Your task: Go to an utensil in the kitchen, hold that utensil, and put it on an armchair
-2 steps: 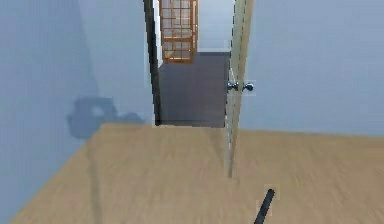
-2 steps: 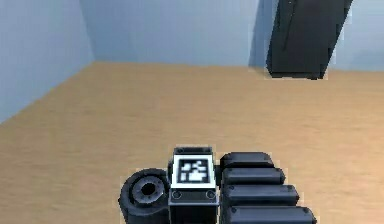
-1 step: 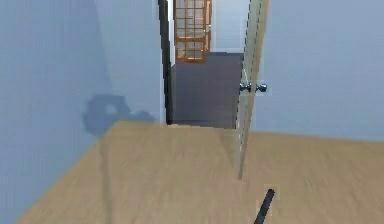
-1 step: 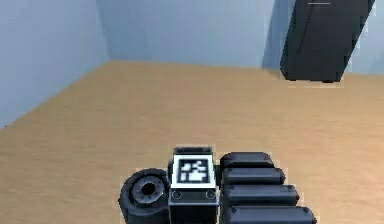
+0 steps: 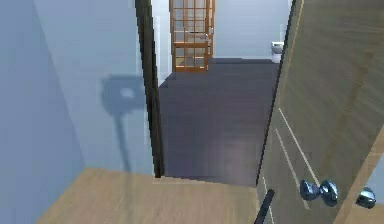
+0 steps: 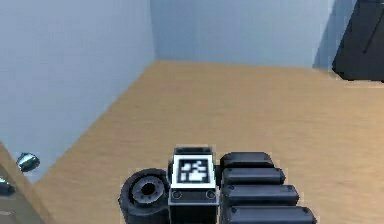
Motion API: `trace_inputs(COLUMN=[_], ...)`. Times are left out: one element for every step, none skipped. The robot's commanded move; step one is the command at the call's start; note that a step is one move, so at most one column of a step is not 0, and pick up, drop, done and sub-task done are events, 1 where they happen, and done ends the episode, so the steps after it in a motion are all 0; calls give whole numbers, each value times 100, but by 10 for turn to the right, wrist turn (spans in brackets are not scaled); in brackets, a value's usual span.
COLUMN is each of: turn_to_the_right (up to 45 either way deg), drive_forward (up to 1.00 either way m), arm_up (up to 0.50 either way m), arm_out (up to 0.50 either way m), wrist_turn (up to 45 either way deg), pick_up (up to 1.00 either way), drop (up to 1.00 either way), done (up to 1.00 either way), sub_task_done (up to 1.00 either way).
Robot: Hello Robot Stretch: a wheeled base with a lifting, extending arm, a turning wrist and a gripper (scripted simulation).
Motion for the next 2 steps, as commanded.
trace_inputs(turn_to_the_right=[0, 90], drive_forward=[75, 0], arm_up=[0, 0], arm_out=[0, 0], wrist_turn=[0, 0], pick_up=[0, 0], drop=[0, 0], done=[0, 0], sub_task_done=[0, 0])
